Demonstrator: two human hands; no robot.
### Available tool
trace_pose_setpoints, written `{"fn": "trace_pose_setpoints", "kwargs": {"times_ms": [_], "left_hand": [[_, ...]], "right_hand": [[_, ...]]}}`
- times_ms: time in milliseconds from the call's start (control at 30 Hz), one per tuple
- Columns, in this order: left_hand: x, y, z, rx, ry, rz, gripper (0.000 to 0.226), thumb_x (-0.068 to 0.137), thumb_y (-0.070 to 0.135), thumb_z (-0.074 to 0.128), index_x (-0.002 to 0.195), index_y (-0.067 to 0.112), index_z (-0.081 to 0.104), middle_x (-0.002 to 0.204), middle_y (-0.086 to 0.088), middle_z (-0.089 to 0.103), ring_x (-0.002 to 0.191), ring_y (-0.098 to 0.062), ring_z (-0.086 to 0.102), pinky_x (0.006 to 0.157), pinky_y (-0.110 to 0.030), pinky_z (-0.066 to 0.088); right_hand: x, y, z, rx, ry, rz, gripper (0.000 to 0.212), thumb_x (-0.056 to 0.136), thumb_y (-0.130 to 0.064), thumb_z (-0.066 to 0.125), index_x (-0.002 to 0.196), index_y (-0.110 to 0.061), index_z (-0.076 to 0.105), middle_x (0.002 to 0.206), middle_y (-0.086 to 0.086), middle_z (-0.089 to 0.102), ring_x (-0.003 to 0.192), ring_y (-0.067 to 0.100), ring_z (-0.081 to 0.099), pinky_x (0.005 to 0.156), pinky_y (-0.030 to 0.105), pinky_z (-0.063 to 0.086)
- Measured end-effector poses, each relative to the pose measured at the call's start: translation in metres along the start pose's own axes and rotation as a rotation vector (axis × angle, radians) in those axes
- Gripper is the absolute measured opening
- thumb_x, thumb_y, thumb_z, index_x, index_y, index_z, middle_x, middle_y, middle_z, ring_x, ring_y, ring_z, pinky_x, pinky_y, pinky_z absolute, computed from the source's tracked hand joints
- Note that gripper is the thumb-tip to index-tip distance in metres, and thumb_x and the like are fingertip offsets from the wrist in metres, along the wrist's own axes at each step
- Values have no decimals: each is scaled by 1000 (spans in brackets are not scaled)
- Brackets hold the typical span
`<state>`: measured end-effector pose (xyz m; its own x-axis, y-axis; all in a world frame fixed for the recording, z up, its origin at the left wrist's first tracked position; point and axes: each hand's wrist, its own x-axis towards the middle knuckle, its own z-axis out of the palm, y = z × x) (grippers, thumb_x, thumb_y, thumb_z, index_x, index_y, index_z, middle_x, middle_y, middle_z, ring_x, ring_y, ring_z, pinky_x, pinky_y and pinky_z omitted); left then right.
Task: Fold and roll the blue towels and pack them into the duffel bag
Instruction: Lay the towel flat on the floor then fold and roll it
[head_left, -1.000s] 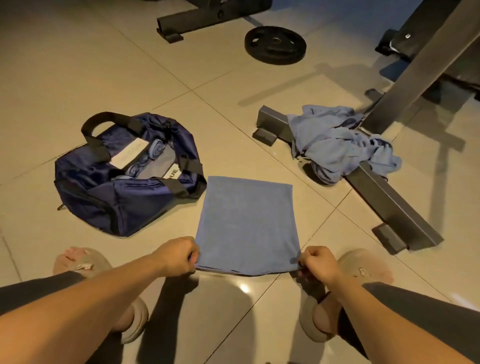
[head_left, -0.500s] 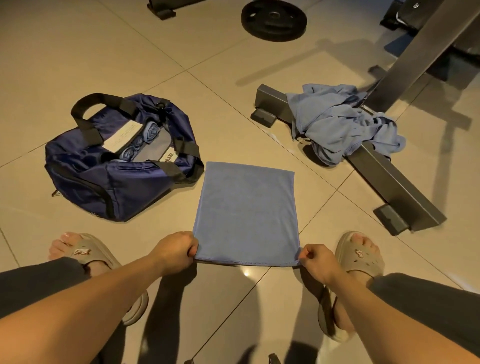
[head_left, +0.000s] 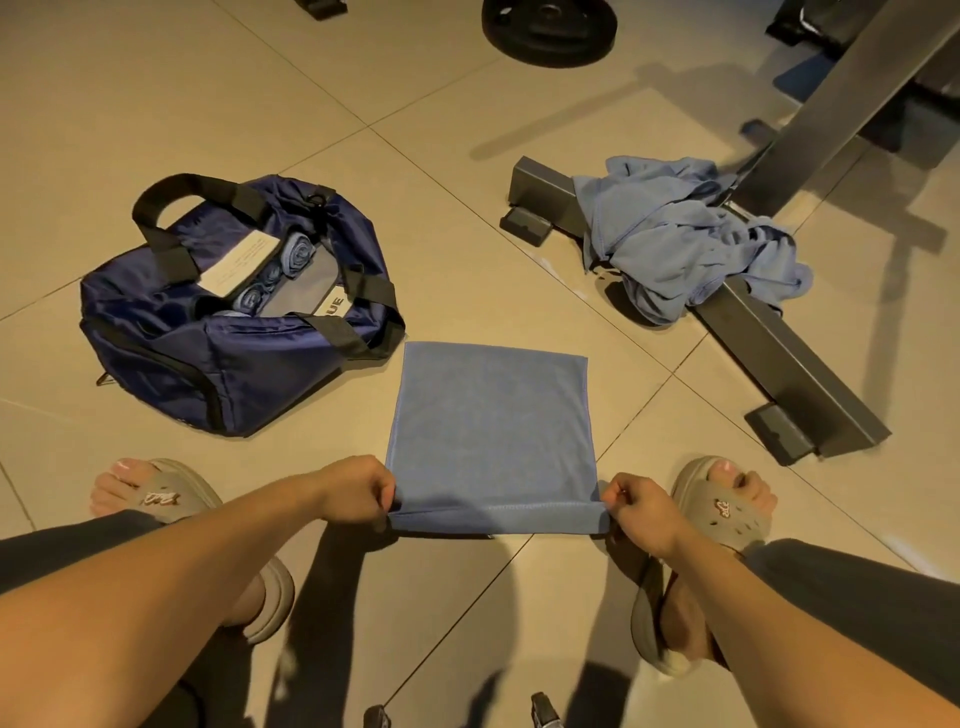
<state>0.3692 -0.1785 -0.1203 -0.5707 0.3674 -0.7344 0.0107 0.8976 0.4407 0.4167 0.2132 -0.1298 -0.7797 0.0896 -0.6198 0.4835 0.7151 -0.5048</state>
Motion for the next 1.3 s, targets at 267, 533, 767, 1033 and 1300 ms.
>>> {"fn": "trace_pose_setpoints", "kwargs": {"times_ms": [267,533,767,1033,1300], "left_hand": [[17,19,-73,-522,366,-52,15,79,0,73,71,10,64,69,-3,61,69,-13,55,65,-26,46],[80,14,-90,-709,674,-132,14,92,9,70,84,9,59,68,-8,54,66,-19,52,67,-33,45],[118,9,-85,-614,865,-179,6,94,19,70,95,13,70,79,-3,69,80,-19,64,75,-32,52],[143,14,-84,-375,910,-237,17,97,26,66,85,15,60,79,-3,62,78,-24,59,70,-35,45],[153,18,-88,-90,875,-264,18,101,28,59,96,10,58,91,-13,67,85,-34,63,75,-46,52]], "right_hand": [[39,-39,-32,150,241,-33,18,97,-4,46,85,-12,57,81,4,62,74,21,55,64,34,43],[106,-84,-51,165,351,-88,13,98,-5,45,93,-6,56,84,4,60,80,26,55,70,37,45],[154,-81,-37,193,366,46,13,98,-7,44,92,-8,55,85,11,62,81,32,59,71,41,49],[172,-78,-35,193,393,114,12,99,-9,45,96,-7,56,90,10,61,83,32,56,69,35,43],[183,-83,-34,52,379,101,9,100,-9,44,99,-7,53,99,9,58,86,28,50,73,32,38]]}}
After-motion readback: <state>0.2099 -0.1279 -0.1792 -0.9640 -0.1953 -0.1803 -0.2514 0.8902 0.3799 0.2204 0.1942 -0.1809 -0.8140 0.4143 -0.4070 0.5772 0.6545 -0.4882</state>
